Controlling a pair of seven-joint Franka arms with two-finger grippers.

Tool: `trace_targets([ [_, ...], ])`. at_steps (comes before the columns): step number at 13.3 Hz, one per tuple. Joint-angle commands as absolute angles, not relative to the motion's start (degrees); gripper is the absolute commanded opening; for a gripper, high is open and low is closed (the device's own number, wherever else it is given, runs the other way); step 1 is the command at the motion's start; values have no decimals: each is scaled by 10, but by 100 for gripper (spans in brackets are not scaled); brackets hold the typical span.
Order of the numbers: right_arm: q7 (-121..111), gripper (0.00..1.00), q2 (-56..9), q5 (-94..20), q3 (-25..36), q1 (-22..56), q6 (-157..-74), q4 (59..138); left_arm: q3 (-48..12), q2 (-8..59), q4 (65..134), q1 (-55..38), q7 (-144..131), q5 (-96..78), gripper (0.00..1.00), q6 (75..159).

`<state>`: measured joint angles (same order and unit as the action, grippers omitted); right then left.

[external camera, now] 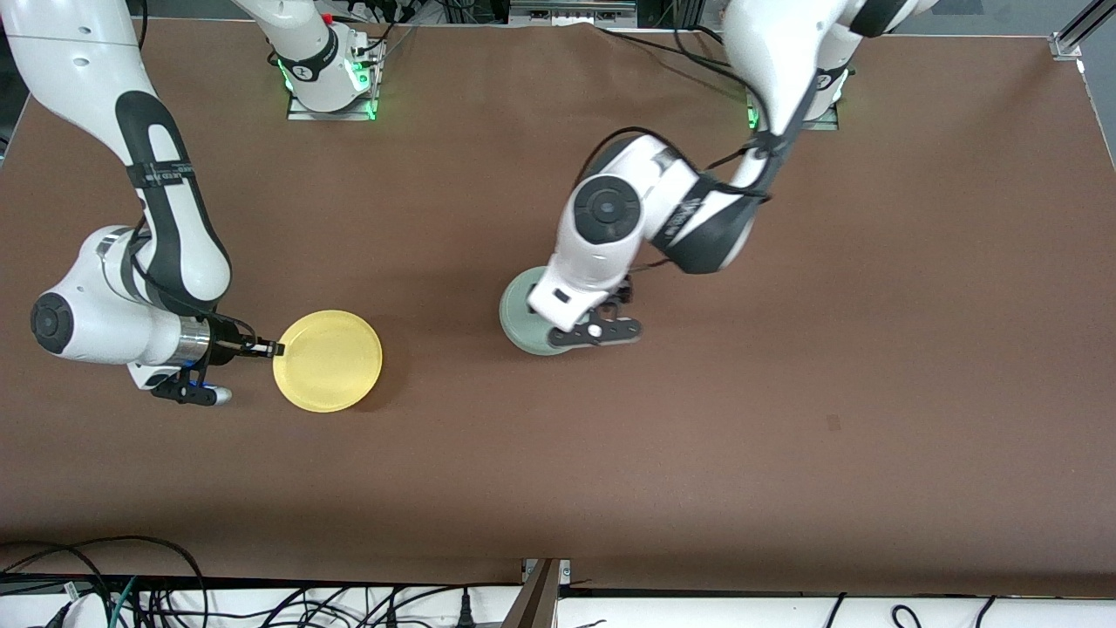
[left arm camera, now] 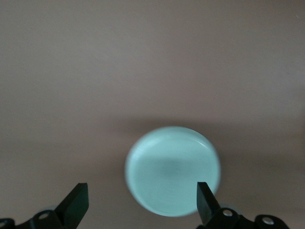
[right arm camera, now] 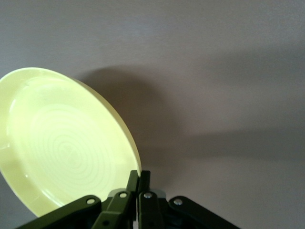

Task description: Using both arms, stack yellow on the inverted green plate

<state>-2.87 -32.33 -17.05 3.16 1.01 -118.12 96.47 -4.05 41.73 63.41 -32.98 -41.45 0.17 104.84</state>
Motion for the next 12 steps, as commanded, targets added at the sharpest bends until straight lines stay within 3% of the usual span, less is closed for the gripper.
trace_targets([
  [1,-26,0,-307,-178,5,9,-1162,968,-40,364,657,-303,-353,53,100,977],
  [4,16,0,-306,-179,-38,9,-1162,968,-40,329,657,-246,-251,86,100,919],
  [8,124,0,-308,-179,-83,30,-1179,968,-43,288,659,-172,-194,87,100,913],
  [12,198,0,-316,-180,-83,104,-1217,972,-50,164,803,-92,-78,76,100,938],
])
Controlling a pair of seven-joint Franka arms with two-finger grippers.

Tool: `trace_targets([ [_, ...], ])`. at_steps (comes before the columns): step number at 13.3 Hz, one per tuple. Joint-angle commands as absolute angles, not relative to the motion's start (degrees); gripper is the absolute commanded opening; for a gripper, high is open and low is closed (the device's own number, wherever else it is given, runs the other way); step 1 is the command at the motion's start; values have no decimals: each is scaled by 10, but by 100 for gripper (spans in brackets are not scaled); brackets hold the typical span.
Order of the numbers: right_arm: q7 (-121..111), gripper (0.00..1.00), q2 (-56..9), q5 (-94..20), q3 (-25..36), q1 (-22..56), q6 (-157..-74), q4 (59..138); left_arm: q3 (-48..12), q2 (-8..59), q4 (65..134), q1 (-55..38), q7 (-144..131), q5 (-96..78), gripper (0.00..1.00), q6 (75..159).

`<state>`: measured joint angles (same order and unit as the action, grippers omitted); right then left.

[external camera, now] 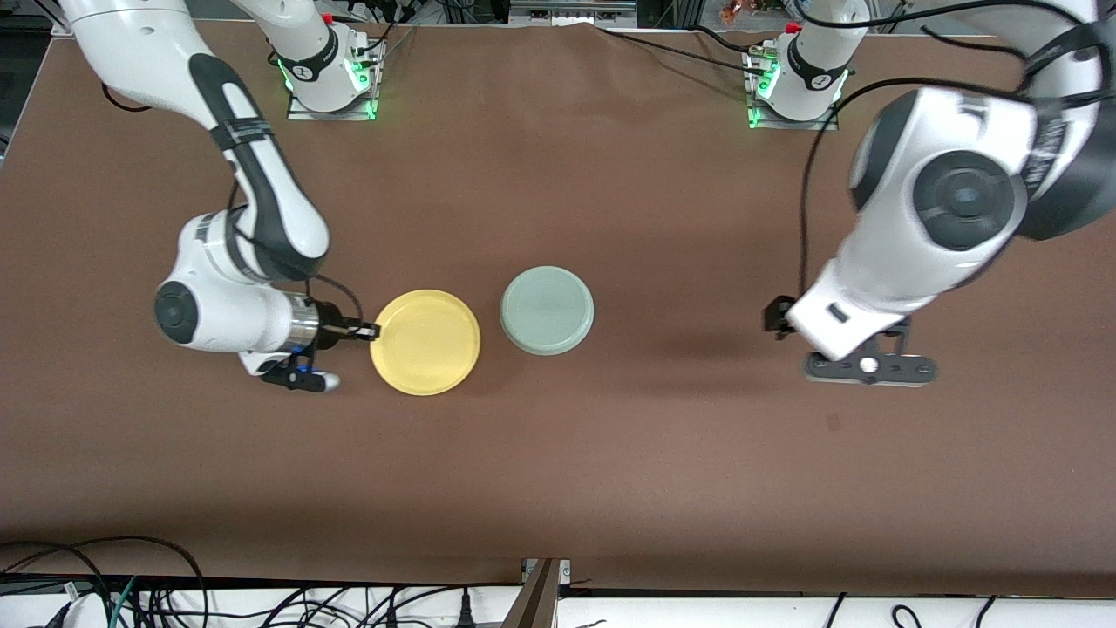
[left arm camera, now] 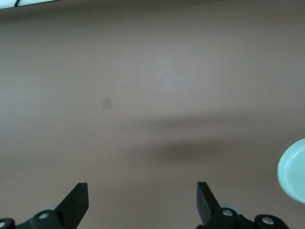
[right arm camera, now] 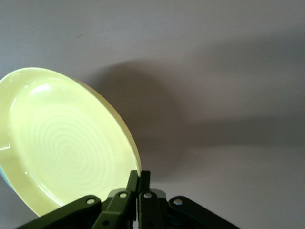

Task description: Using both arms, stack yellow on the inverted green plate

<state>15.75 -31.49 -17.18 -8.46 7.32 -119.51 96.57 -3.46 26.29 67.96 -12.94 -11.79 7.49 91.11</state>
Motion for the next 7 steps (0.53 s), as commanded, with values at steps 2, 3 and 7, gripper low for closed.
trace_targets([
  [2,250,0,-323,-180,-83,147,-1245,975,-55,93,884,-70,-53,67,100,955],
  [3,281,0,-330,-181,-83,171,-1258,975,-55,66,917,-56,-49,50,100,958],
  [7,351,0,-336,-181,-83,232,-1293,985,-47,12,959,-25,-48,25,100,960],
])
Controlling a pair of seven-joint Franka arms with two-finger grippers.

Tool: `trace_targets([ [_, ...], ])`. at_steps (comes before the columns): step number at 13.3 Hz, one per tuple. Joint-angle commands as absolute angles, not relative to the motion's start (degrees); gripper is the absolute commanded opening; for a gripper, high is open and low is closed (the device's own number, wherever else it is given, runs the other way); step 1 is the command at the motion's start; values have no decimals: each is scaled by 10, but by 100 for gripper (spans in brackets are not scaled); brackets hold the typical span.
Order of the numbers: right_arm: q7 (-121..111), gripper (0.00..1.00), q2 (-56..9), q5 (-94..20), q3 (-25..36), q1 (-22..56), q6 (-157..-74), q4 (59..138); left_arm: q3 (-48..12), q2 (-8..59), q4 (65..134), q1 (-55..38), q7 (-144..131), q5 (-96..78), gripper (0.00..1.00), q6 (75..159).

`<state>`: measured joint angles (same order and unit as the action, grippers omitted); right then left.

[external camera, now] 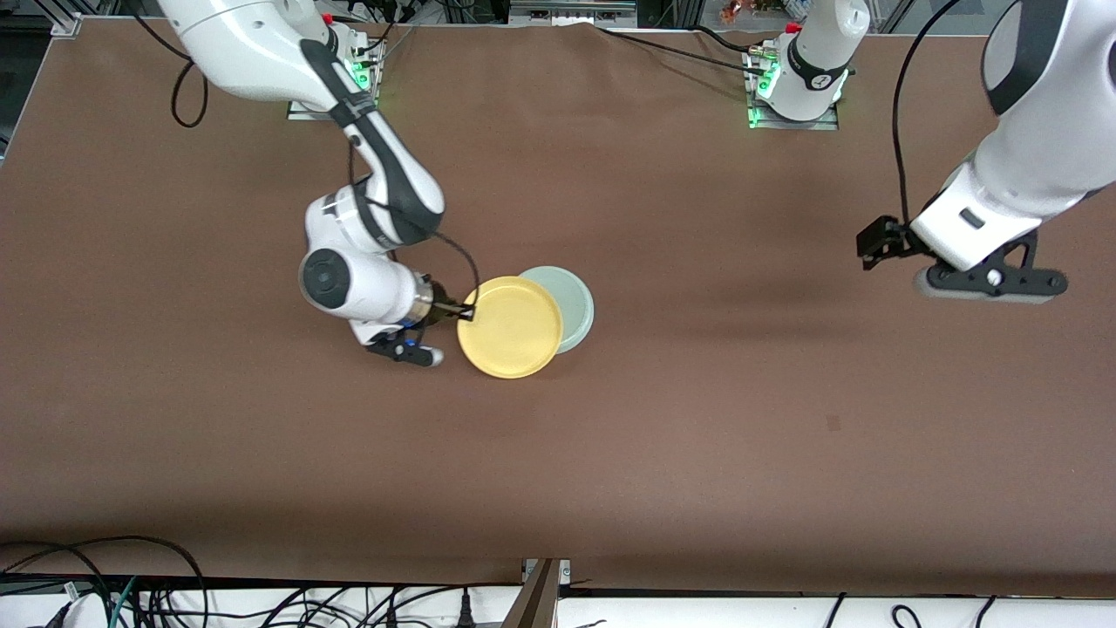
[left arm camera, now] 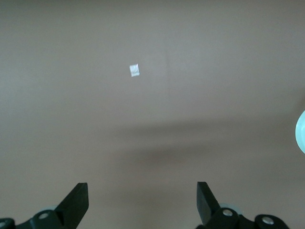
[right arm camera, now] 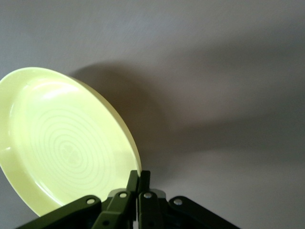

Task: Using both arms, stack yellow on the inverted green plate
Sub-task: 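Place the yellow plate onto the inverted green plate with the right gripper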

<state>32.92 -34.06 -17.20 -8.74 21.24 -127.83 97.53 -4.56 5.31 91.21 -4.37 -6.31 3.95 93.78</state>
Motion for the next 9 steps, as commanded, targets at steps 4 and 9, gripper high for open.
trace_targets([
  [4,372,0,-335,-180,-83,261,-1319,1012,-34,-10,996,-24,-52,23,100,965],
  [9,372,0,-321,-177,-83,268,-1320,1042,-34,-47,1054,-23,-48,21,100,1028],
])
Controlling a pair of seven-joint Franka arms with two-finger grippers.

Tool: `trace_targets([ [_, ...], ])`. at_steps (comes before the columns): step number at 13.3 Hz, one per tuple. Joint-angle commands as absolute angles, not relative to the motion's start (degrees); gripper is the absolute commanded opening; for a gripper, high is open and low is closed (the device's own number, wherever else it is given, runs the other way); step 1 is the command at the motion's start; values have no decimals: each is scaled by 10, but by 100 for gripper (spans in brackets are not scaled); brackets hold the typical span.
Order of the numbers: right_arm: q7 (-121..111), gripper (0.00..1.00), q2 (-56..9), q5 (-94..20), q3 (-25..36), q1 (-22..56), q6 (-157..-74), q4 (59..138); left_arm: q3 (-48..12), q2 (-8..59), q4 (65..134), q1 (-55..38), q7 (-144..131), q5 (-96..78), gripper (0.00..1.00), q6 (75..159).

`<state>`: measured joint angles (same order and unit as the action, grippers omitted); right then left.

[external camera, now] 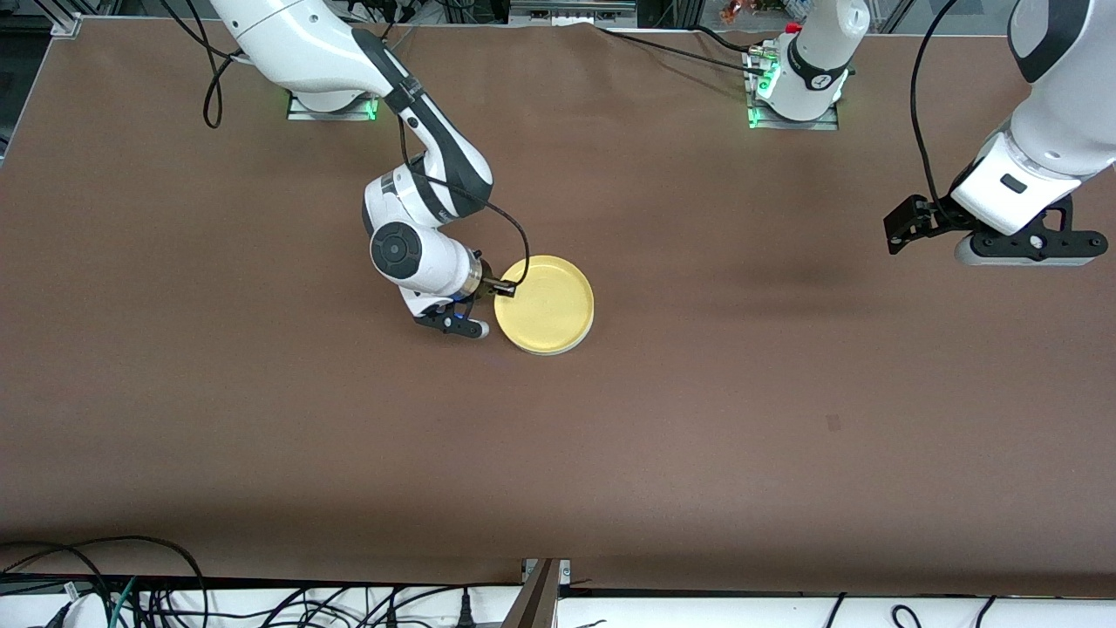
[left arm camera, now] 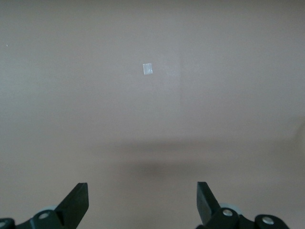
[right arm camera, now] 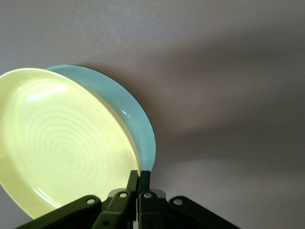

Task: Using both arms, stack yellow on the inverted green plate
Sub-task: 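Place the yellow plate onto the inverted green plate with the right gripper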

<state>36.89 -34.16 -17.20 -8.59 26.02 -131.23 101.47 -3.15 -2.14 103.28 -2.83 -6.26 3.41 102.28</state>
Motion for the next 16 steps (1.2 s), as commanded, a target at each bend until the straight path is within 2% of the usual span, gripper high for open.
trace_targets([
  [1,372,0,-322,-177,-83,269,-1320,1043,-33,-47,1054,-23,-48,21,100,1026],
  [11,371,0,-330,-173,-80,281,-1341,1042,-40,-37,1026,-29,-53,25,100,1005],
  [16,371,0,-345,-172,-79,281,-1378,1042,-41,-38,1025,-31,-59,25,100,993],
])
